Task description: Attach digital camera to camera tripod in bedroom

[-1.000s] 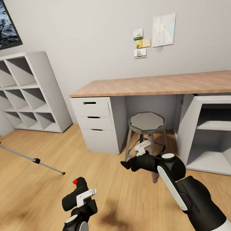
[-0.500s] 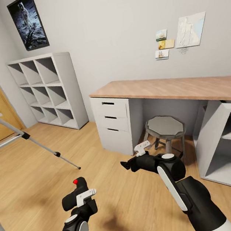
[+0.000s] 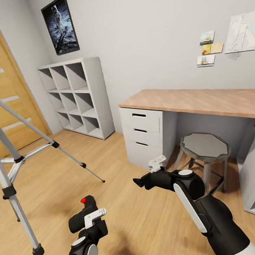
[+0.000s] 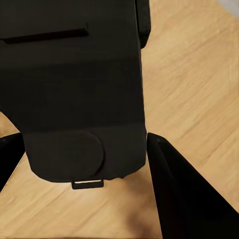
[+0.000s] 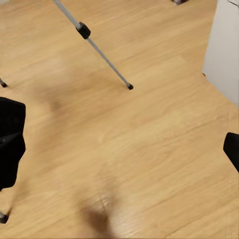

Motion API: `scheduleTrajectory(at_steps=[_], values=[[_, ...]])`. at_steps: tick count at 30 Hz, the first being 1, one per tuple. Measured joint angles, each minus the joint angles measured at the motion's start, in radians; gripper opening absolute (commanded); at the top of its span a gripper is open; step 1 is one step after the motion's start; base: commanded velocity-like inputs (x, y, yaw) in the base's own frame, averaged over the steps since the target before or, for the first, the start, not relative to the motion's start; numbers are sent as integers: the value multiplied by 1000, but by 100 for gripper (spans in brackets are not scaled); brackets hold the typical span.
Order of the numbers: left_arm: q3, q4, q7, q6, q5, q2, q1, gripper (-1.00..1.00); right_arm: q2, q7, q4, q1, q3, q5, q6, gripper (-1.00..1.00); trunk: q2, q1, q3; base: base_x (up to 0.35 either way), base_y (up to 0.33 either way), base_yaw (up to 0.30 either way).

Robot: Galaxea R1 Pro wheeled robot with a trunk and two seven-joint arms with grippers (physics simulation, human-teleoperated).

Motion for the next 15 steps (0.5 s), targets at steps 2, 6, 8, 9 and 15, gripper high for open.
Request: scheduleTrajectory(at_steps=[2,6,8,9,15], values=[[-1,0,0,1,0,0,0,-100,0,0,0,0,0,0,0,100,14,-8,6,0,0,294],[-2,0,0,2,3,0,0,-100,0,0,0,0,0,1,0,100,42,-23,19,0,0,294],[-4,0,-1,2,3,-1,0,-100,0,1,0,0,0,1,0,100,56,-31,25,0,0,294],[-5,1,-1,3,4,-1,0,-100,0,1,0,-1,0,1,0,100,63,-35,28,0,0,294],[-9,0,-1,4,5,-2,0,-100,1,1,0,-1,0,1,0,100,91,-50,41,0,0,294]])
